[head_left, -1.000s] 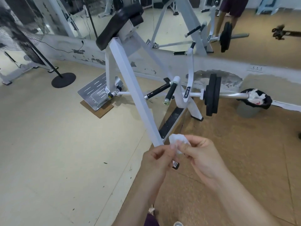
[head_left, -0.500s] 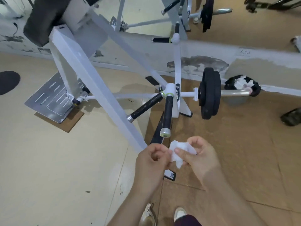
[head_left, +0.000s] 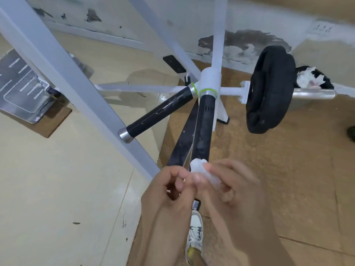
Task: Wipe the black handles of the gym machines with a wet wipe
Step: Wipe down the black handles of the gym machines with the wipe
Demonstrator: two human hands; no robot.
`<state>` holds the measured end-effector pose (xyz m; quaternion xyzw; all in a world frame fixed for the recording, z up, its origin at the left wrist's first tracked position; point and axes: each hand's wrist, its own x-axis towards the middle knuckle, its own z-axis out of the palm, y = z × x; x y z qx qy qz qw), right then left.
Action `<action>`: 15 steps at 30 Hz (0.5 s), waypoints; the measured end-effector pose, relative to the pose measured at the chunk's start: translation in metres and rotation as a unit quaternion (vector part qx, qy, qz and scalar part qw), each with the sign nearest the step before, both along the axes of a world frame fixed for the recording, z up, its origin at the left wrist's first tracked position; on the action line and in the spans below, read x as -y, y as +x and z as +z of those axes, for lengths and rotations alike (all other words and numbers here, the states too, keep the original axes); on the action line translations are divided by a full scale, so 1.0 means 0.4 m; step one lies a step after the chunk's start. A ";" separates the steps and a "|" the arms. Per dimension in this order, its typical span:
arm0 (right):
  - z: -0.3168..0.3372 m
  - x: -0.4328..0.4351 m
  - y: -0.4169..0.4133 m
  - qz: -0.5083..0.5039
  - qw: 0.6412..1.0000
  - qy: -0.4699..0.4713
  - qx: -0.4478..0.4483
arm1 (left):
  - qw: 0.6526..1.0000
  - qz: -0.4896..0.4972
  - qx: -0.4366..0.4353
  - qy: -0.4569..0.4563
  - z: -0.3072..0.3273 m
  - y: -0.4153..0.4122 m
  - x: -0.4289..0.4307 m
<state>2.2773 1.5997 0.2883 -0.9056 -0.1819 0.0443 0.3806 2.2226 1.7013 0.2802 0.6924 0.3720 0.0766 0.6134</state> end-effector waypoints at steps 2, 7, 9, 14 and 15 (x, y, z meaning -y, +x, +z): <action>0.011 -0.011 0.018 0.040 0.998 0.035 -0.046 | 1.000 0.011 0.000 -0.013 -0.003 0.002 -0.006; 0.017 -0.044 0.116 0.152 0.985 -0.073 0.021 | 0.999 0.000 0.030 -0.014 -0.016 0.000 -0.024; 0.007 -0.060 0.158 0.139 0.981 -0.108 0.081 | 0.999 -0.005 0.042 0.004 -0.022 0.004 -0.023; 0.026 -0.035 0.118 0.184 0.975 -0.124 0.035 | 0.999 -0.019 0.049 -0.008 -0.023 0.019 -0.021; 0.031 -0.030 0.103 0.206 0.971 -0.120 0.024 | 0.998 -0.031 0.046 -0.004 -0.021 0.019 -0.026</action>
